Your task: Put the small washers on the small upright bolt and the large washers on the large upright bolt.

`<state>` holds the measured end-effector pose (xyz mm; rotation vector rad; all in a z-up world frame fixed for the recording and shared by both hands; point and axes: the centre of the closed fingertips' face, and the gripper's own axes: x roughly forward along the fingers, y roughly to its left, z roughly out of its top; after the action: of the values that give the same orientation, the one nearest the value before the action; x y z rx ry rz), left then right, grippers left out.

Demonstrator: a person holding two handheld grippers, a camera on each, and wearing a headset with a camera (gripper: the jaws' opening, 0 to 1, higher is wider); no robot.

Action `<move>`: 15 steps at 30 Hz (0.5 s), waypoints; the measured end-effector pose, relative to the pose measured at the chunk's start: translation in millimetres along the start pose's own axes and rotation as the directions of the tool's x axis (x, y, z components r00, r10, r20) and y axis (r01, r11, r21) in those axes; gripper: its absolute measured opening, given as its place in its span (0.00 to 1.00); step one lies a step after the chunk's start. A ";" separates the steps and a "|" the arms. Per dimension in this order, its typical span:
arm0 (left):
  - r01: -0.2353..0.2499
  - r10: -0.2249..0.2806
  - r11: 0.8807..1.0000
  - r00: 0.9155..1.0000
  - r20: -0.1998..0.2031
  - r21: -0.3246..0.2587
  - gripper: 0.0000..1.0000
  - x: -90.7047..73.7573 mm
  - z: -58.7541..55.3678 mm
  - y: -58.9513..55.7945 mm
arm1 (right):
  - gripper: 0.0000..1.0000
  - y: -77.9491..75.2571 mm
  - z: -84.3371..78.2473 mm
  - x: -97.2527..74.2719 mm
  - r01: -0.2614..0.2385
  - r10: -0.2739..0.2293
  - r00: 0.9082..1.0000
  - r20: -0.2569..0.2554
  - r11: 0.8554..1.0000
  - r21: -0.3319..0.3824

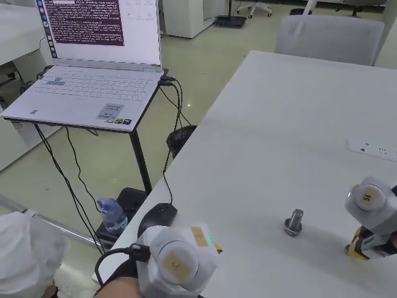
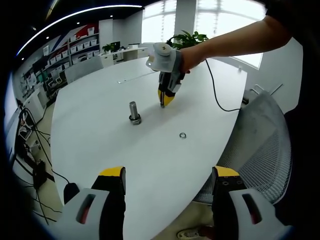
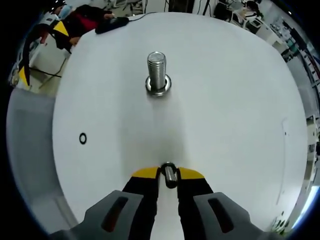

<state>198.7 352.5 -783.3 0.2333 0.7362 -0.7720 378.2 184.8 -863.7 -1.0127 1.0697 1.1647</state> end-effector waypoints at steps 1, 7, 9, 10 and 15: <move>-0.001 0.001 1.000 1.000 -0.001 0.000 0.69 -0.3 -0.4 0.0 | 0.16 0.4 0.9 -0.5 0.001 -0.001 1.000 0.003 1.000 -0.002; -0.001 0.001 1.000 1.000 -0.004 0.001 0.69 -1.7 -1.5 -1.7 | 0.19 -3.2 1.9 0.3 0.002 -0.002 1.000 0.009 1.000 -0.007; -0.003 0.003 1.000 1.000 -0.005 0.000 0.69 -2.2 -1.4 -1.6 | 0.20 -3.4 3.2 -0.6 -0.001 0.002 1.000 0.014 1.000 -0.006; -0.003 0.003 1.000 1.000 -0.004 0.000 0.69 -2.5 -1.4 -1.3 | 0.20 -3.4 3.7 -1.3 -0.004 0.004 1.000 0.015 1.000 -0.007; -0.007 0.007 1.000 1.000 -0.001 -0.001 0.69 -2.6 -1.1 -0.3 | 0.22 -5.1 7.7 -5.5 -0.003 0.003 1.000 0.027 1.000 -0.011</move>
<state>196.6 354.2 -782.4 0.2352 0.7362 -0.7647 383.6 190.6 -856.5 -1.0017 1.0454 1.1848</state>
